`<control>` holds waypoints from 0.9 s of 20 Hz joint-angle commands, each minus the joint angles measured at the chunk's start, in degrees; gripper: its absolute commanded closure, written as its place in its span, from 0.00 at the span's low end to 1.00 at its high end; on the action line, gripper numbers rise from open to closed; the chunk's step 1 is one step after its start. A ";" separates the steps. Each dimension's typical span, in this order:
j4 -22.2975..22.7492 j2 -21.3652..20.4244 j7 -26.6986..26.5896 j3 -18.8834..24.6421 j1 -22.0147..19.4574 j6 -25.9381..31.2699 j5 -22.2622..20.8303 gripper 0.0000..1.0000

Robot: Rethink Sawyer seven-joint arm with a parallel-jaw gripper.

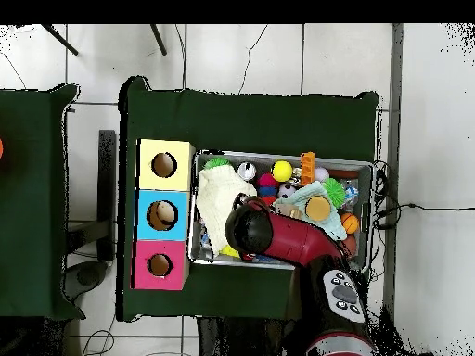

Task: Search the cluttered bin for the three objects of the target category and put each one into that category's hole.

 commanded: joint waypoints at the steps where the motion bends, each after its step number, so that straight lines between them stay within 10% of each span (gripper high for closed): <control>1: 1.31 0.54 4.21 4.26 -1.18 -0.05 -2.59 1.00; 10: 0.94 0.88 3.85 3.43 -0.62 -0.22 -3.58 1.00; 11: 1.05 0.90 3.86 3.46 -0.73 0.15 -3.64 0.00; 18: 1.61 0.68 5.23 3.16 -0.44 -0.59 -3.20 0.00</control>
